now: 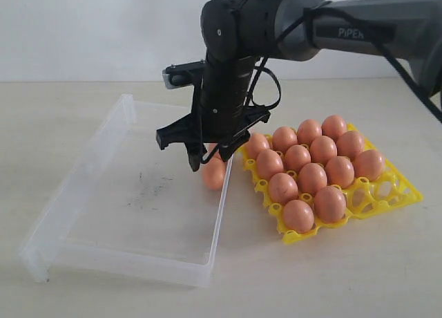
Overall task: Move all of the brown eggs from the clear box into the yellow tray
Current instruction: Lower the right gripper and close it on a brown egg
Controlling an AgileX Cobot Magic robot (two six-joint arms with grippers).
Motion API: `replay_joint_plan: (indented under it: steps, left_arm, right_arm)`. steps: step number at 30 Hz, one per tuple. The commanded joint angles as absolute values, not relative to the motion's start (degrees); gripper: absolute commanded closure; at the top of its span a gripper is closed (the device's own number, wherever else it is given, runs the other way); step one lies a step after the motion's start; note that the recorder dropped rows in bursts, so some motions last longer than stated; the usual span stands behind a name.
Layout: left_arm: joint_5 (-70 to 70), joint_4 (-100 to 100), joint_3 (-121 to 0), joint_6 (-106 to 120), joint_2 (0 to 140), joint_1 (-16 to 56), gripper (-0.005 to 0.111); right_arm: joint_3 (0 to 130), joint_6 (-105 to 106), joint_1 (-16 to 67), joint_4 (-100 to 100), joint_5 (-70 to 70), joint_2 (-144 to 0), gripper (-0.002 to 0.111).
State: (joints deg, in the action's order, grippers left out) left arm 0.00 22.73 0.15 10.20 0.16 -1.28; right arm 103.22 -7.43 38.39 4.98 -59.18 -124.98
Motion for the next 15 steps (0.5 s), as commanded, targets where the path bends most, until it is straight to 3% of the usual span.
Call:
replay_joint_plan:
  steps: [1,15]
  left_arm:
    - [0.0,22.9,0.0,10.6,0.0,-0.8,0.103]
    - [0.0,22.9,0.0,10.6,0.0,-0.8,0.103]
  right_arm:
    - [103.5,-7.1,38.3,5.0,-58.2,-126.0,0.060]
    - [103.5,-15.2,38.2,-2.2,-55.5,-130.2,0.060]
